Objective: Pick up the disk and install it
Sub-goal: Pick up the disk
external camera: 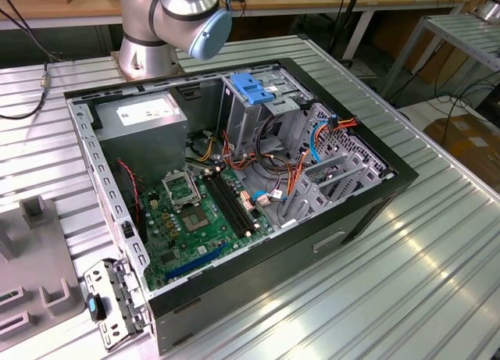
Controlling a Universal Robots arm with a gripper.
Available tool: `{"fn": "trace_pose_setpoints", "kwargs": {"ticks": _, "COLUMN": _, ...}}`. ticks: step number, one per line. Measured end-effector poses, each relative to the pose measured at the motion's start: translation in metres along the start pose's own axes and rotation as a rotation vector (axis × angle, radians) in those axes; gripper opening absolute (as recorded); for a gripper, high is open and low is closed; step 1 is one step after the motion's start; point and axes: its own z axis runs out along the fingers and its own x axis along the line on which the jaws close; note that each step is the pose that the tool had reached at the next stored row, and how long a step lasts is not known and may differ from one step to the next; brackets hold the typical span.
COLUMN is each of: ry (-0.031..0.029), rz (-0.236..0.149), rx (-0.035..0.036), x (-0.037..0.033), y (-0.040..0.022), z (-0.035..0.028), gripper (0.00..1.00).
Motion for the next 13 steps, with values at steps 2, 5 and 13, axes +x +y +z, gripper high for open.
{"fn": "trace_pose_setpoints", "kwargs": {"ticks": 2, "ry": 0.0002, "rz": 0.0, "rx": -0.0002, "x": 0.0, "y": 0.0, "z": 0.0, "gripper": 0.42}}
{"fn": "trace_pose_setpoints", "kwargs": {"ticks": 5, "ry": 0.0, "rz": 0.0, "rx": 0.0, "x": 0.0, "y": 0.0, "z": 0.0002, "gripper": 0.37}}
{"fn": "trace_pose_setpoints", "kwargs": {"ticks": 13, "ry": 0.0, "rz": 0.0, "rx": 0.0, "x": 0.0, "y": 0.0, "z": 0.0004, "gripper": 0.37}}
